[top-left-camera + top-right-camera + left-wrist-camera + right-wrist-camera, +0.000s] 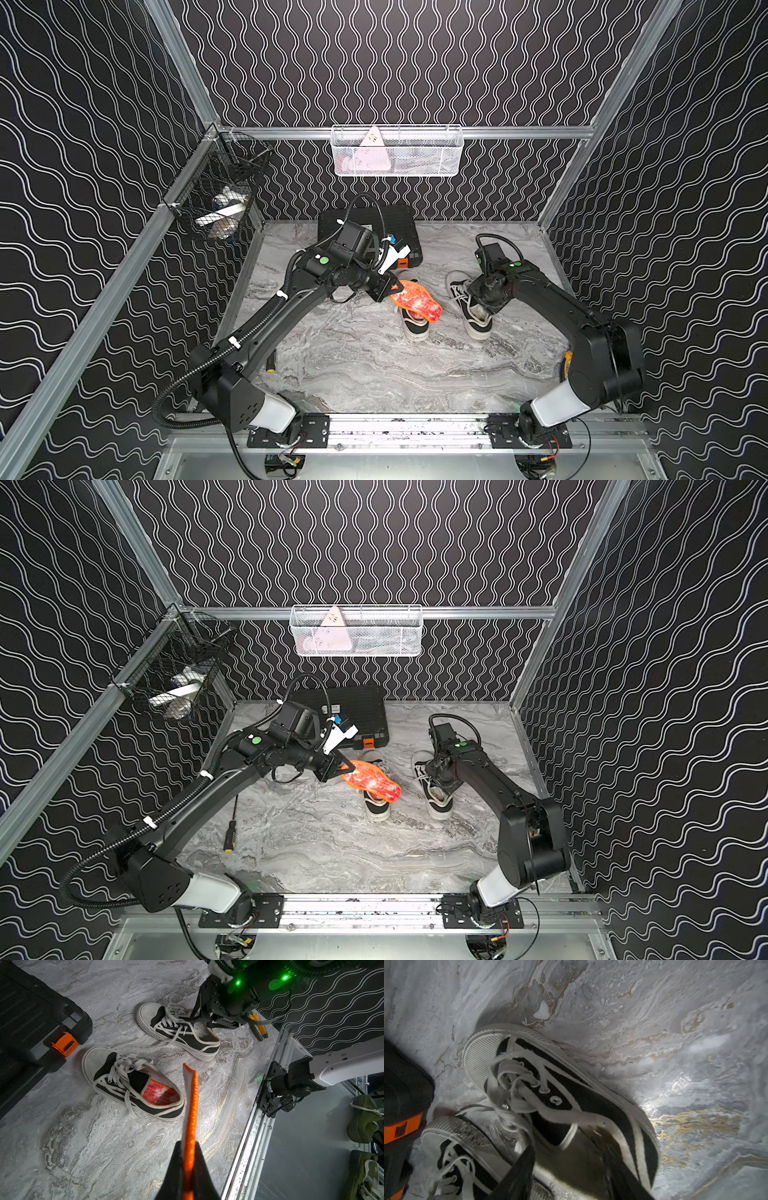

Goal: Insert the insole into the shoe
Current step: Adjust the shoe at the center of the board.

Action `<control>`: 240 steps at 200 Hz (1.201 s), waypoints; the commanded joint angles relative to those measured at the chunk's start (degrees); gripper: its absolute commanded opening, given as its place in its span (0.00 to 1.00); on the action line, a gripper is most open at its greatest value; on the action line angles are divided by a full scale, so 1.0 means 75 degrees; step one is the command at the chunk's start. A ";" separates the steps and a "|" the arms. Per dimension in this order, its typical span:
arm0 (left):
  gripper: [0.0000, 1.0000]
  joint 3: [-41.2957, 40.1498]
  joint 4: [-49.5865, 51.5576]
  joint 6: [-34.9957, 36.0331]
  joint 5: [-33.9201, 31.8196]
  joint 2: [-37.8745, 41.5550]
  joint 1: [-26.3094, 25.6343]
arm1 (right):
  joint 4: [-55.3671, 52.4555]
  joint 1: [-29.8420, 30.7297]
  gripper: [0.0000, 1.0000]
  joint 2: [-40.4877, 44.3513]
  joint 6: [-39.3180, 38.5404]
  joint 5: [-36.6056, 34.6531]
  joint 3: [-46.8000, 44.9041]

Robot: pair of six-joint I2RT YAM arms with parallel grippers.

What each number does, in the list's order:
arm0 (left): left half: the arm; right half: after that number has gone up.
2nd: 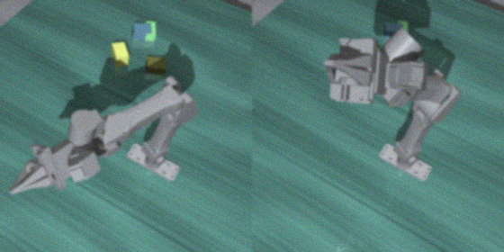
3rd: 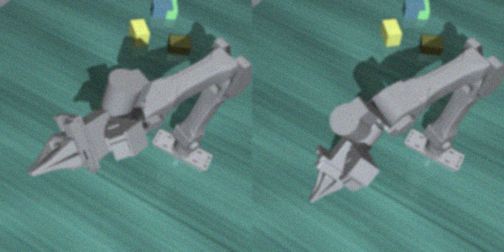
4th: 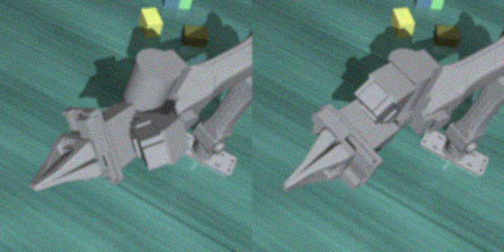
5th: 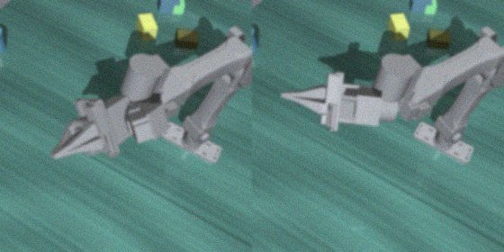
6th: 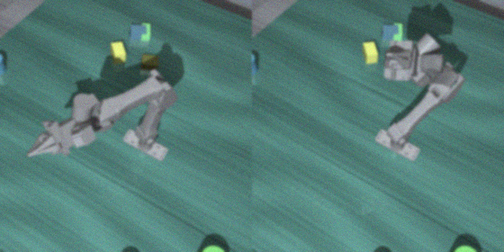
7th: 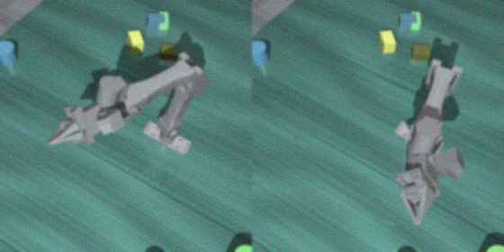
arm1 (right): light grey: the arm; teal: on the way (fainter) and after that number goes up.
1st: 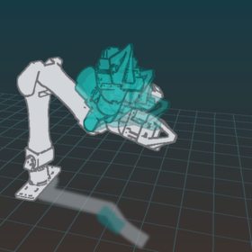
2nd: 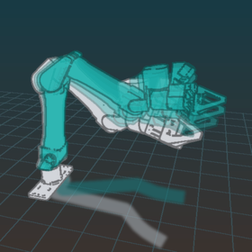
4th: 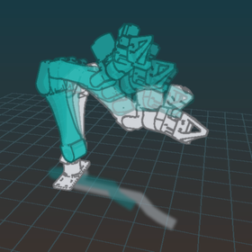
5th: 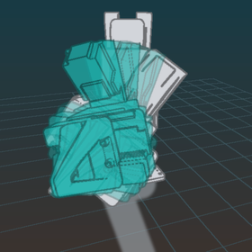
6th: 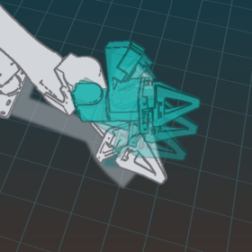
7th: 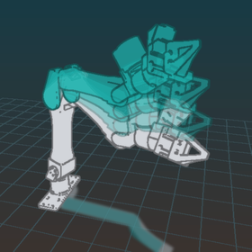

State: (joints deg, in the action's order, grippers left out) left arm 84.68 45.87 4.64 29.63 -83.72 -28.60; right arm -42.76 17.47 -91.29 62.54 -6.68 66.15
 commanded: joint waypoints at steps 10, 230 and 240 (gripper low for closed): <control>0.00 0.0023 0.0025 0.0173 -0.0060 0.0107 0.0004 | 0.0686 -0.0017 0.55 -0.0241 0.0766 0.0106 -0.0419; 0.00 0.0218 0.0101 0.0062 -0.0072 0.0030 0.0005 | 0.2233 -0.0067 0.09 0.0473 -0.0301 -0.0379 -0.0730; 0.00 0.0242 0.0107 0.0028 -0.0059 0.0030 0.0004 | 0.2168 0.0055 0.08 0.0398 -0.0425 -0.0361 -0.0577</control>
State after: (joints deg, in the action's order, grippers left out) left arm 86.43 47.97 5.91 28.36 -83.96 -28.60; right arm -26.28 16.64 -87.50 61.95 -9.17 60.03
